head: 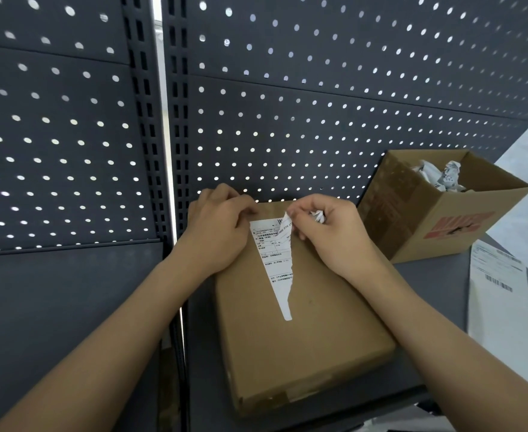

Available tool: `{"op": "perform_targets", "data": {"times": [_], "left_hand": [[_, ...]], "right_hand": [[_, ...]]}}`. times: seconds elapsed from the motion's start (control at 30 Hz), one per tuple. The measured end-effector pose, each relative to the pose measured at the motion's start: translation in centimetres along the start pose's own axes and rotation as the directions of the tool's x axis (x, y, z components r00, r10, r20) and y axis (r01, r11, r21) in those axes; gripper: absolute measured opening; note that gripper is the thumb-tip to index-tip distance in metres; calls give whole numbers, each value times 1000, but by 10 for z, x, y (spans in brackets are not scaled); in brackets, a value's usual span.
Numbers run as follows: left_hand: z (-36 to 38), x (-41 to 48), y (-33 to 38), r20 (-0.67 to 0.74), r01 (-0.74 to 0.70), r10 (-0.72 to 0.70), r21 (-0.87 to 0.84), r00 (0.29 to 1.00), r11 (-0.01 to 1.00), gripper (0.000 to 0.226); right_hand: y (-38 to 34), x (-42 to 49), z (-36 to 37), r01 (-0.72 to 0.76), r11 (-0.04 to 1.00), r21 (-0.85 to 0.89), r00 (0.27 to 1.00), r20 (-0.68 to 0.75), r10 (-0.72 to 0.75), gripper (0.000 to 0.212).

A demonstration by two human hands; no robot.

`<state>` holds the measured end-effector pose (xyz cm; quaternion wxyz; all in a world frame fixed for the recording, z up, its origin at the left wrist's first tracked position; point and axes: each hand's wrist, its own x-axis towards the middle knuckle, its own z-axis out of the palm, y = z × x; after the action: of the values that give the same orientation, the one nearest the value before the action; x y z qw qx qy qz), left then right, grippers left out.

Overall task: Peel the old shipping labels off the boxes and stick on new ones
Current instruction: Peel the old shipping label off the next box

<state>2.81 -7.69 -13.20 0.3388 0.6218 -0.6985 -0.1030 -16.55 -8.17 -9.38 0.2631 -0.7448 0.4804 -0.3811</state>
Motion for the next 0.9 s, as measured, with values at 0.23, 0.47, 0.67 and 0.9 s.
{"op": "perform_targets", "data": {"times": [0.23,0.47,0.67,0.9], "left_hand": [[-1,-3,-12,86,99,-82,-219,993,971,27],[2,-4,-12,56,112,-101,-242,993,964,27],[3,-4,-13,47,101,-92,-246,995,964,26],[1,-8,-10,42,53,-47,-157,998,986,33]], "right_hand": [[-2,-2,1,45,999,3,999,-25,-45,15],[-6,-5,2,132,990,55,990,-49,-129,12],[-7,-8,1,203,973,108,978,-72,-196,10],[-8,-9,-2,246,951,185,965,-143,-222,15]]}}
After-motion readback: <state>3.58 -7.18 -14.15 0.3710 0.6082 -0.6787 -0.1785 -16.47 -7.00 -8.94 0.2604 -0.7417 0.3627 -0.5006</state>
